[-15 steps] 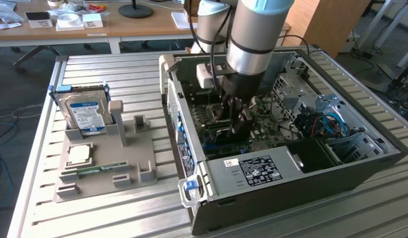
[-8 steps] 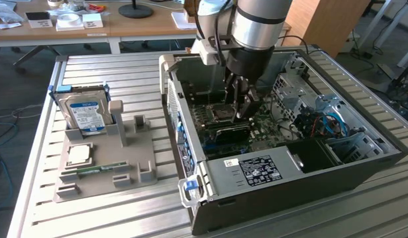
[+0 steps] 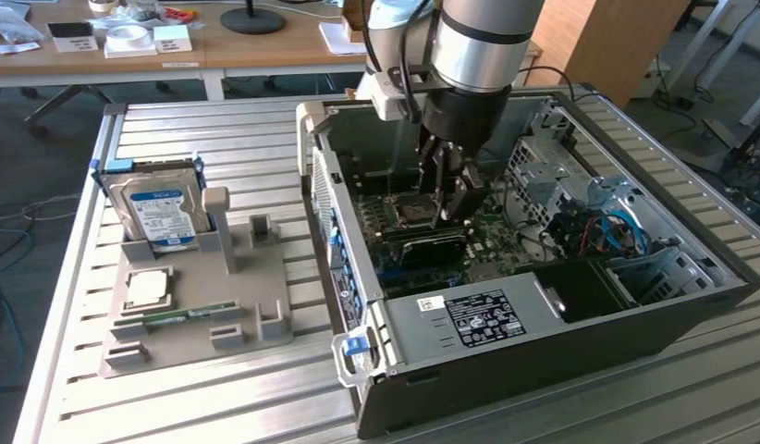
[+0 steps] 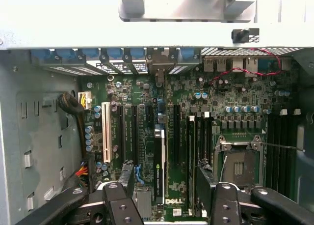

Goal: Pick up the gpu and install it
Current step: 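Insert the gpu into the slot, then press down on the gpu until it lock into place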

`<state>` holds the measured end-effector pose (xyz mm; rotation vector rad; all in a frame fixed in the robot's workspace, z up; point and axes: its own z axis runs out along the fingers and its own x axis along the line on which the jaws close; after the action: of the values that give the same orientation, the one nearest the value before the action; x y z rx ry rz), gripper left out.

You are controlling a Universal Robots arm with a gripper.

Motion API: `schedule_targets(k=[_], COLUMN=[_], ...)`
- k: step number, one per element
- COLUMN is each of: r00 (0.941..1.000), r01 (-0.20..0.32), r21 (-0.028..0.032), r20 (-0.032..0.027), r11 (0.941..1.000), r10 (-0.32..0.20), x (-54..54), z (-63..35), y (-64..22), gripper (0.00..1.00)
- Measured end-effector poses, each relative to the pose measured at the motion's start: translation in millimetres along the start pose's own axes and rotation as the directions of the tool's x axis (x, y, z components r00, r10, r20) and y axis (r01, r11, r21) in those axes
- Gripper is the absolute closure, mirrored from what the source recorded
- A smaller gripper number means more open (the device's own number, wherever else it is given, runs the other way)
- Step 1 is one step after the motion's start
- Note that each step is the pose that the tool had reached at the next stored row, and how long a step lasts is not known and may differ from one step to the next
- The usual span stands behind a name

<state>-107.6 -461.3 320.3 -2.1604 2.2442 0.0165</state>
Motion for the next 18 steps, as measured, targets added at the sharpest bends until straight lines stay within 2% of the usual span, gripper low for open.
schedule_targets(k=[13,14,15,18], r00=[1.0,1.0,1.0,1.0], r01=[0.0,0.0,0.0,0.0], r21=[0.0,0.0,0.0,0.0], r20=[0.0,0.0,0.0,0.0], r11=[1.0,1.0,1.0,1.0], r10=[0.0,0.0,0.0,0.0], x=[0.0,0.0,0.0,0.0], z=[0.0,0.0,0.0,0.0], y=[0.0,0.0,0.0,0.0], gripper=[0.38,0.45,0.45,0.62])
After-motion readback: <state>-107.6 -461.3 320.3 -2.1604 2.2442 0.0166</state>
